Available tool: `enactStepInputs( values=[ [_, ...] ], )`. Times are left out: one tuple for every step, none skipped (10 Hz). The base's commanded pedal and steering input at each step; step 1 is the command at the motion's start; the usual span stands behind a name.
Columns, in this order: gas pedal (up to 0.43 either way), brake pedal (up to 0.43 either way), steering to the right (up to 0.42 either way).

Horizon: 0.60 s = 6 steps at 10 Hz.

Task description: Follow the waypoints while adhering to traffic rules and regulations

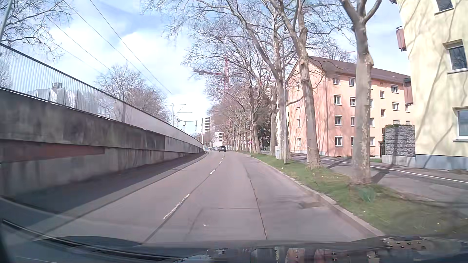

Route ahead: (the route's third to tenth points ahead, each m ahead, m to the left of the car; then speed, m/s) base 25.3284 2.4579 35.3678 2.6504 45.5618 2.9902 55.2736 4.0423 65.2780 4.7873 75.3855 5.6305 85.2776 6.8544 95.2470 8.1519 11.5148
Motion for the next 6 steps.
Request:
enactStepInputs(
  values=[
    [0.11, 0.0, -0.007],
    [0.11, 0.0, -0.007],
    [0.11, 0.0, -0.007],
    [0.11, 0.0, -0.006],
    [0.11, 0.0, -0.006],
    [0.11, 0.0, -0.005]
  ],
)
